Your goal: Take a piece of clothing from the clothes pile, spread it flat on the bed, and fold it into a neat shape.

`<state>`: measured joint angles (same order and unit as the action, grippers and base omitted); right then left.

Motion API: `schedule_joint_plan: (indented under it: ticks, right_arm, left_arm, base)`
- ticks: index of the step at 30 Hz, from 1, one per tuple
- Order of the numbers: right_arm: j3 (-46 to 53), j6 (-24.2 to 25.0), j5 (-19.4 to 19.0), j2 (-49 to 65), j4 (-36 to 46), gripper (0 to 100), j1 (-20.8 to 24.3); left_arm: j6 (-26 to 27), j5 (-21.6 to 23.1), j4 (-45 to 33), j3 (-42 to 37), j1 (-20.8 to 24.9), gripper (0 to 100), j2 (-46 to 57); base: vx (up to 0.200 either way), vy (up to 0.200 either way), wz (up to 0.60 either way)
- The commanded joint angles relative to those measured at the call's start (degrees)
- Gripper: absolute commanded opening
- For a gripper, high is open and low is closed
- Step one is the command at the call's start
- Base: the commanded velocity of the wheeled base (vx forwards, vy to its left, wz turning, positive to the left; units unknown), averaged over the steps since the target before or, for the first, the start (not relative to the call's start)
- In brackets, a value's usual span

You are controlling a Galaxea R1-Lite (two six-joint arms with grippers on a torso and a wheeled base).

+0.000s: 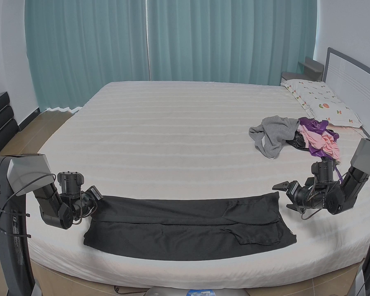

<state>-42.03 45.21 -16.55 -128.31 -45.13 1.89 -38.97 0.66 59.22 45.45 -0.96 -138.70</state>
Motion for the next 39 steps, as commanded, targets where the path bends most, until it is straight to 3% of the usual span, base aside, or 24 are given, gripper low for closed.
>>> schedule_joint_plan:
  ticks: [1, 4, 21, 22, 26, 39]
  right_arm:
    - [-2.5, 0.0, -0.1, -2.4, 0.2, 100, 0.0]
    - [-4.6, 0.0, -0.1, -4.0, 0.8, 100, 0.2]
    - [-7.7, -1.1, 0.3, -7.5, 1.4, 100, 1.1]
    - [-7.8, -1.7, 0.6, -7.7, 1.5, 0, 1.1]
    - [-8.2, -2.4, 2.9, -7.7, 1.2, 0, 0.8]
    - [-9.6, -2.1, 3.2, -7.9, 1.1, 0, -0.6]
  left_arm:
    - [-2.8, -2.1, 1.6, -1.7, 0.1, 0, 0.5]
    - [-5.0, -2.4, 3.0, -2.9, 0.1, 0, 1.3]
    - [-5.1, -1.4, 3.4, -3.3, 0.2, 0, 0.7]
    - [-5.1, -1.4, 3.4, -3.4, 0.2, 0, 0.7]
    - [-5.2, -1.4, 3.4, -3.3, 0.1, 0, 0.6]
    - [-5.1, -1.4, 3.4, -3.3, 0.0, 0, 0.6]
  base:
    - [0.000, 0.000, 0.00]
    - [0.000, 0.000, 0.00]
    - [0.000, 0.000, 0.00]
    - [0.000, 0.000, 0.00]
    - [0.000, 0.000, 0.00]
    - [0.000, 0.000, 0.00]
